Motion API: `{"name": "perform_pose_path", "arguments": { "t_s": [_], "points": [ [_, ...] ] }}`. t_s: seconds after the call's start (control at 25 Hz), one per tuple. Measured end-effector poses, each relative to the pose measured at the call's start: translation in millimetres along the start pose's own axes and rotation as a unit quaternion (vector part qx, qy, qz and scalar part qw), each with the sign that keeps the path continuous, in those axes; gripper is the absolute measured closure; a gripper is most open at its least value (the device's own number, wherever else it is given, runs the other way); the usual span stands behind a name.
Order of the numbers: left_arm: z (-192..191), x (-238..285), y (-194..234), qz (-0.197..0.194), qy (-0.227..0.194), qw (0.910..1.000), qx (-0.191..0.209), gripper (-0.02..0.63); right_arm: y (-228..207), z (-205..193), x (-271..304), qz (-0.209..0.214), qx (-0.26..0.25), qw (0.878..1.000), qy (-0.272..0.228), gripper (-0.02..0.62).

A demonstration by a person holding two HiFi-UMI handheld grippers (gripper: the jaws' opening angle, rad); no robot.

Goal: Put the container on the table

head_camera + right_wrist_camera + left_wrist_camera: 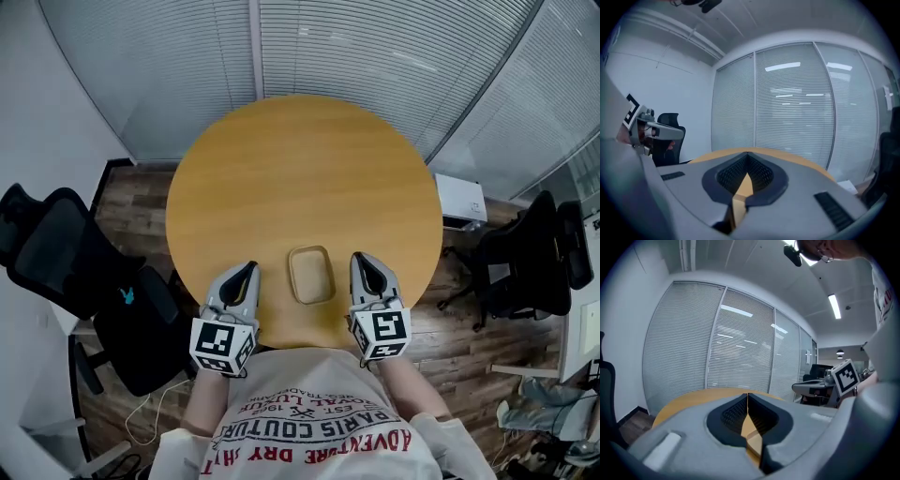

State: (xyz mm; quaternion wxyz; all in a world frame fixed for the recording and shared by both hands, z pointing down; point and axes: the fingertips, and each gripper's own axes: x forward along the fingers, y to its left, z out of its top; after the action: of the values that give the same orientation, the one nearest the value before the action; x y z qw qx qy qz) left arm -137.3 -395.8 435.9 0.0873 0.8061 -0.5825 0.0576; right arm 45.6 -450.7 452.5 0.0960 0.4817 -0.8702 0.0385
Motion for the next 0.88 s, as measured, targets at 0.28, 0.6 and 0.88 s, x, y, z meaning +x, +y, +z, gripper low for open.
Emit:
{"name": "perform_pose_path", "arguments": {
  "t_s": [0.28, 0.6, 0.88],
  "points": [
    [11, 2, -13, -0.011, -0.015, 0.9997, 0.013, 0.594, 1, 10, -21, 0.006, -0.017, 0.999, -0.031, 0.586],
    [18, 0, -25, -0.02, -0.019, 0.9992, 0.03, 0.594, 4, 4, -26, 0.019, -0.016, 1.0, -0.019, 0.588],
    [15, -7, -28, -0.018, -0.015, 0.9992, 0.034, 0.594, 11, -2, -32, 0.026, 0.002, 1.0, -0.013, 0.588]
  ]
}}
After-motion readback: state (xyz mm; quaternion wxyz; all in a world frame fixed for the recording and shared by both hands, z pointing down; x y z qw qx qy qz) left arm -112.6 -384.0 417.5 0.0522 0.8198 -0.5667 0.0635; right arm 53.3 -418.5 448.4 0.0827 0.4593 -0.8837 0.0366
